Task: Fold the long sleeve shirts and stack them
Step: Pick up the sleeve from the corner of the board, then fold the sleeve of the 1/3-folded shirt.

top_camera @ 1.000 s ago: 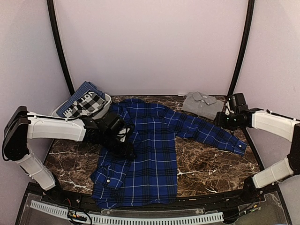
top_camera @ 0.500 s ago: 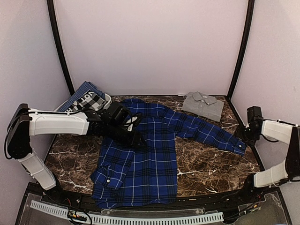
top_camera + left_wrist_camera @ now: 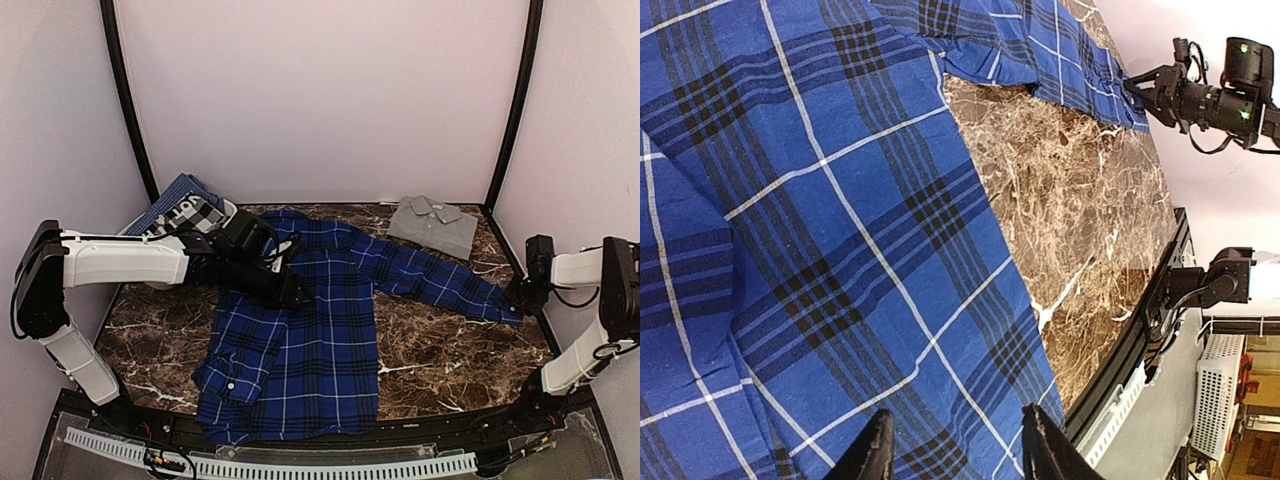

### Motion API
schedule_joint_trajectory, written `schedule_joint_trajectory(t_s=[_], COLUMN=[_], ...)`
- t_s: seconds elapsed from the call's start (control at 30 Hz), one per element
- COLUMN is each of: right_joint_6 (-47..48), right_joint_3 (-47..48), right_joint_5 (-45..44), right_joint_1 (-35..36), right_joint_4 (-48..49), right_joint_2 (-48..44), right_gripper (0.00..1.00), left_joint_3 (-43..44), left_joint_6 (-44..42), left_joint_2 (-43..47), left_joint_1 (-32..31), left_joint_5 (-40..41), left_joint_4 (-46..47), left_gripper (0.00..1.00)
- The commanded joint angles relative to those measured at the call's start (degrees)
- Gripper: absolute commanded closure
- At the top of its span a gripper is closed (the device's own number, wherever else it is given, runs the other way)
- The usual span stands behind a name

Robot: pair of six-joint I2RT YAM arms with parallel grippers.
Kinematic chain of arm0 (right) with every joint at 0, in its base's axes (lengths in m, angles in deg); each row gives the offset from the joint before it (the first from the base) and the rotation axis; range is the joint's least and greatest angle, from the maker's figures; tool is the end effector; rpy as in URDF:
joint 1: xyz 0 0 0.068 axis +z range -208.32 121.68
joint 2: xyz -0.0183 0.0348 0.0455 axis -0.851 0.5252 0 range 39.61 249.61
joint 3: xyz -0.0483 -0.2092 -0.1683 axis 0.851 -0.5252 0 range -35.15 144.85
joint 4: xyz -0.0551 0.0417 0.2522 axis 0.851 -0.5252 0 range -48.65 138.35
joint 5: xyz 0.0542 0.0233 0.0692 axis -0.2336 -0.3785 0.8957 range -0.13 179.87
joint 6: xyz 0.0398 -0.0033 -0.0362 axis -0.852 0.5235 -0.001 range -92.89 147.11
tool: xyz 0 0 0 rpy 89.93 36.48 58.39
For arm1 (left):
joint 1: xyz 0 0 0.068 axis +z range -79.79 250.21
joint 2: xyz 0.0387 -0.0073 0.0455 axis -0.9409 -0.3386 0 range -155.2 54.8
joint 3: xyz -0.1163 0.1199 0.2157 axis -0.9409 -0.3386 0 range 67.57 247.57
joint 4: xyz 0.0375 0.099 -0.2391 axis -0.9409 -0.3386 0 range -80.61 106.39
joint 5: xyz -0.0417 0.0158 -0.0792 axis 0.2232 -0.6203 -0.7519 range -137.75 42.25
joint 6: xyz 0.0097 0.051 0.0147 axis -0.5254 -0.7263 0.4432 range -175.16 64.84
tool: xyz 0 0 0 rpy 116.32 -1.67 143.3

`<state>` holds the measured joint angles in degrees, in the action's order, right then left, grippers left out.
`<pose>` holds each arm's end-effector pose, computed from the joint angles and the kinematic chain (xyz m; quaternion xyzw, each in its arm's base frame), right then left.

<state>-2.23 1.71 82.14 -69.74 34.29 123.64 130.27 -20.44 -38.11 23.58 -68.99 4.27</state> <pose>0.2498 -0.0553 0.1413 0.3523 0.9001 -0.0259 0.2550 0.2341 -0.2665 0.2335 0.1674 0.8865 -0.3867 0.1914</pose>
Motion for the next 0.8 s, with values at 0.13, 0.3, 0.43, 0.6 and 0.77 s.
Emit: schedule_joint_trajectory(t_s=[0.13, 0.3, 0.43, 0.6, 0.77], right_joint_6=[1.0, 1.5, 0.7, -1.6, -3.1], right_joint_3=[2.2, 7.9, 13.8, 21.5, 29.6], right_joint_5=[4.3, 5.7, 6.1, 5.3, 5.1], right_joint_1=[0.3, 3.8, 10.6, 27.3, 42.2], right_joint_4=[-3.8, -7.6, -10.3, -9.8, -6.7], right_joint_2=[-0.6, -7.1, -11.6, -10.7, -1.7], right_gripper=[1.0, 1.0, 1.0, 1.0, 1.0], left_joint_3=[1.8, 0.9, 0.2, 0.1, -1.0], left_joint_6=[-0.6, -0.1, 0.3, 1.2, 4.4], left_joint_2=[0.9, 1.9, 2.9, 4.0, 4.4], left_joint_1=[1.6, 3.4, 4.9, 6.1, 7.7], left_joint_5=[-1.7, -2.0, -3.1, -3.8, -5.3], left_joint_4=[0.3, 0.4, 1.4, 2.9, 6.6], left_gripper=[0.58, 0.58, 0.58, 0.57, 0.57])
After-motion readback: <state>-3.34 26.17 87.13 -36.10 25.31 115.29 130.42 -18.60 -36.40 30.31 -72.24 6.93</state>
